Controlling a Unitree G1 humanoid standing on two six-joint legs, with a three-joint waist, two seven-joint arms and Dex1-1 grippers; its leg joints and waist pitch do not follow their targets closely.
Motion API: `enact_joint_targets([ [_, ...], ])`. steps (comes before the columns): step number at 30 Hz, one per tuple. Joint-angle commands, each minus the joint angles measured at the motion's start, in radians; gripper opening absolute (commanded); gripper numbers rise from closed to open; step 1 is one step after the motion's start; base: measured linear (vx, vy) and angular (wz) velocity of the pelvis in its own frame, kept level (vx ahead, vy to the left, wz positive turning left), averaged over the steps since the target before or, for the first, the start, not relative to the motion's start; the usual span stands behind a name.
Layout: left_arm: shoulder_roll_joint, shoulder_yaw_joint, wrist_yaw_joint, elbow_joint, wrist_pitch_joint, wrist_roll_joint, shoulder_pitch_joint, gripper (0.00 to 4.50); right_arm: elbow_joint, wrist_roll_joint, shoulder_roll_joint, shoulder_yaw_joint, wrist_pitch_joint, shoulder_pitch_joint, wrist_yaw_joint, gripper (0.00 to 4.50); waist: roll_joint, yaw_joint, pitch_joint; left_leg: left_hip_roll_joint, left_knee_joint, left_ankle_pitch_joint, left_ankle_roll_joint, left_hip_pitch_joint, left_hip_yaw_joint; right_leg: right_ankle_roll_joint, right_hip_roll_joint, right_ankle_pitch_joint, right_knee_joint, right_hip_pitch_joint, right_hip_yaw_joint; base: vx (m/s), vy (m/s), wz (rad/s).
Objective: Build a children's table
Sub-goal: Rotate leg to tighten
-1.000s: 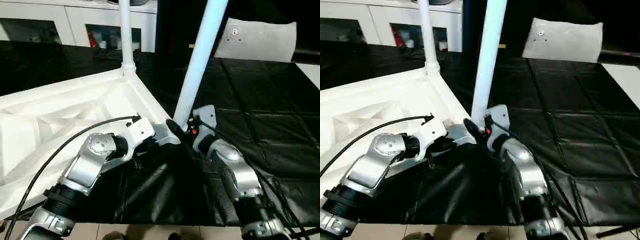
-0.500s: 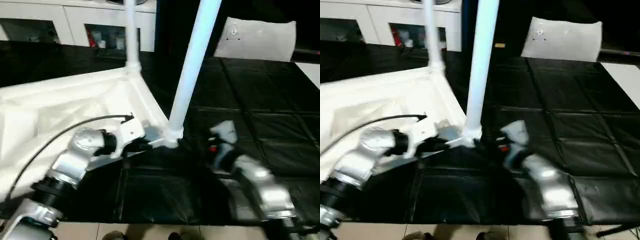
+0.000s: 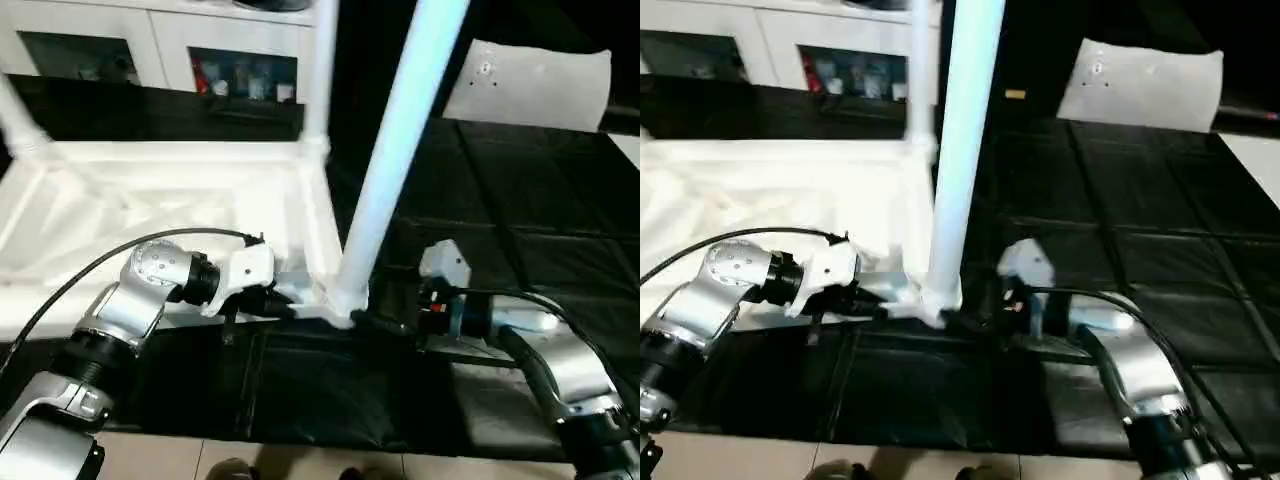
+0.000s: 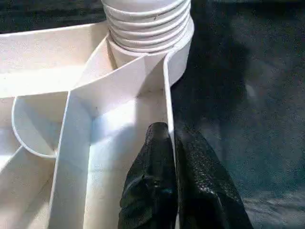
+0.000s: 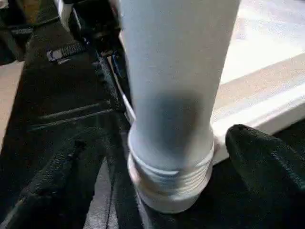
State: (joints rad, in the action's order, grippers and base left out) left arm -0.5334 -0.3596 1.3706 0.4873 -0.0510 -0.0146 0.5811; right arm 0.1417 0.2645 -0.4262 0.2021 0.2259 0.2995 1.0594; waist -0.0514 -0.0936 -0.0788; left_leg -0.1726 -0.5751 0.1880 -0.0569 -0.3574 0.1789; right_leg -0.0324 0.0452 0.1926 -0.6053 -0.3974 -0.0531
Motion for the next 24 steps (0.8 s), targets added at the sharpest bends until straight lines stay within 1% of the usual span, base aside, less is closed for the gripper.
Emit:
enact_joint_targets([
  [1, 0.002, -0.060, 0.067, 0.009, -0.033, -0.023, 0.012, 0.00, 0.028, -0.008, -0.009, 0.004, -0.011, 0.023, 0.032, 4.03, 0.005, 0.004, 0.063, -0.067, 0.059, 0.135, 0.050, 0.013, -0.017, -0.215, 0.106, 0.152, 0.064, 0.049, 0.060, 0.000, 0.000, 0.00],
  [2, 0.003, -0.064, 0.078, 0.018, -0.044, -0.026, 0.020, 0.00, 0.046, -0.010, -0.009, 0.012, -0.014, 0.036, 0.050, 3.81, 0.005, 0.004, 0.063, -0.067, 0.059, 0.135, 0.050, 0.013, -0.017, -0.215, 0.106, 0.152, 0.064, 0.049, 0.060, 0.000, 0.000, 0.00],
  [3, 0.004, -0.065, 0.082, 0.022, -0.048, -0.027, 0.023, 0.00, 0.052, -0.010, -0.009, 0.014, -0.016, 0.041, 0.056, 3.81, 0.006, 0.003, 0.061, -0.066, 0.059, 0.145, 0.048, 0.013, -0.017, -0.214, 0.106, 0.167, 0.066, 0.048, 0.059, 0.000, 0.000, 0.00],
  [5, 0.007, -0.068, 0.093, 0.036, -0.059, -0.028, 0.032, 0.00, 0.071, -0.012, -0.012, 0.025, -0.022, 0.054, 0.077, 3.58, 0.005, 0.002, 0.061, -0.066, 0.058, 0.159, 0.042, 0.013, -0.018, -0.208, 0.108, 0.197, 0.068, 0.048, 0.059, 0.000, 0.000, 0.00],
  [6, 0.008, -0.069, 0.097, 0.044, -0.065, -0.029, 0.037, 0.00, 0.079, -0.012, -0.013, 0.030, -0.025, 0.059, 0.086, 3.58, 0.005, 0.002, 0.060, -0.066, 0.059, 0.162, 0.041, 0.012, -0.018, -0.205, 0.109, 0.206, 0.069, 0.048, 0.059, 0.000, 0.000, 0.00],
  [7, 0.010, -0.070, 0.103, 0.052, -0.073, -0.029, 0.041, 0.00, 0.085, -0.013, -0.013, 0.034, -0.028, 0.064, 0.092, 3.48, 0.007, 0.001, 0.060, -0.068, 0.058, 0.164, 0.041, 0.016, -0.017, -0.204, 0.109, 0.206, 0.070, 0.045, 0.058, 0.000, 0.000, 0.00],
  [8, 0.011, -0.072, 0.109, 0.061, -0.081, -0.030, 0.047, 0.00, 0.094, -0.014, -0.012, 0.038, -0.032, 0.070, 0.100, 3.38, 0.007, 0.000, 0.060, -0.068, 0.058, 0.165, 0.040, 0.016, -0.017, -0.205, 0.108, 0.205, 0.069, 0.045, 0.058, 0.000, 0.000, 0.00],
  [9, 0.011, -0.072, 0.109, 0.061, -0.081, -0.030, 0.047, 0.00, 0.094, -0.014, -0.012, 0.038, -0.032, 0.070, 0.100, 3.32, 0.006, 0.000, 0.060, -0.067, 0.058, 0.164, 0.042, 0.015, -0.018, -0.206, 0.108, 0.206, 0.069, 0.046, 0.057, 0.000, 0.000, 0.00],
  [10, 0.012, -0.074, 0.114, 0.066, -0.087, -0.031, 0.050, 0.00, 0.101, -0.016, -0.011, 0.042, -0.037, 0.076, 0.106, 3.21, 0.008, -0.001, 0.061, -0.068, 0.058, 0.163, 0.041, 0.016, -0.018, -0.207, 0.108, 0.202, 0.069, 0.045, 0.056, 0.000, 0.000, 0.00],
  [13, 0.014, -0.076, 0.121, 0.077, -0.098, -0.032, 0.055, 0.00, 0.118, -0.020, -0.006, 0.045, -0.045, 0.087, 0.120, 3.14, 0.007, -0.002, 0.063, -0.069, 0.058, 0.153, 0.041, 0.013, -0.019, -0.214, 0.110, 0.175, 0.063, 0.049, 0.053, 0.000, 0.000, 0.00],
  [14, 0.015, -0.076, 0.124, 0.082, -0.103, -0.033, 0.057, 0.00, 0.126, -0.022, -0.004, 0.046, -0.049, 0.093, 0.125, 2.89, 0.008, -0.003, 0.063, -0.069, 0.058, 0.150, 0.042, 0.012, -0.019, -0.216, 0.111, 0.170, 0.062, 0.049, 0.052, 0.000, 0.000, 0.00],
  [18, 0.015, -0.077, 0.126, 0.087, -0.107, -0.035, 0.059, 0.00, 0.136, -0.024, -0.001, 0.050, -0.055, 0.099, 0.130, 2.63, 0.008, -0.004, 0.063, -0.070, 0.057, 0.146, 0.045, 0.012, -0.019, -0.220, 0.112, 0.166, 0.062, 0.049, 0.051, 0.000, 0.000, 0.00],
  [19, 0.014, -0.077, 0.130, 0.099, -0.118, -0.040, 0.063, 0.00, 0.153, -0.028, 0.004, 0.059, -0.065, 0.109, 0.139, 2.59, 0.004, -0.002, 0.061, -0.068, 0.057, 0.152, 0.047, 0.010, -0.018, -0.219, 0.112, 0.180, 0.064, 0.049, 0.050, 0.000, 0.000, 0.00],
  [22, 0.013, -0.079, 0.130, 0.110, -0.126, -0.044, 0.067, 0.00, 0.164, -0.029, 0.007, 0.065, -0.071, 0.115, 0.143, 2.57, 0.004, -0.003, 0.061, -0.069, 0.058, 0.160, 0.043, 0.011, -0.019, -0.211, 0.114, 0.208, 0.066, 0.048, 0.050, 0.000, 0.000, 0.00],
  [24, 0.010, -0.080, 0.120, 0.117, -0.130, -0.051, 0.069, 0.00, 0.158, -0.029, 0.009, 0.073, -0.068, 0.110, 0.146, 2.57, 0.007, -0.003, 0.060, -0.069, 0.059, 0.163, 0.040, 0.011, -0.020, -0.207, 0.113, 0.216, 0.067, 0.048, 0.050, 0.000, 0.000, 0.00],
])
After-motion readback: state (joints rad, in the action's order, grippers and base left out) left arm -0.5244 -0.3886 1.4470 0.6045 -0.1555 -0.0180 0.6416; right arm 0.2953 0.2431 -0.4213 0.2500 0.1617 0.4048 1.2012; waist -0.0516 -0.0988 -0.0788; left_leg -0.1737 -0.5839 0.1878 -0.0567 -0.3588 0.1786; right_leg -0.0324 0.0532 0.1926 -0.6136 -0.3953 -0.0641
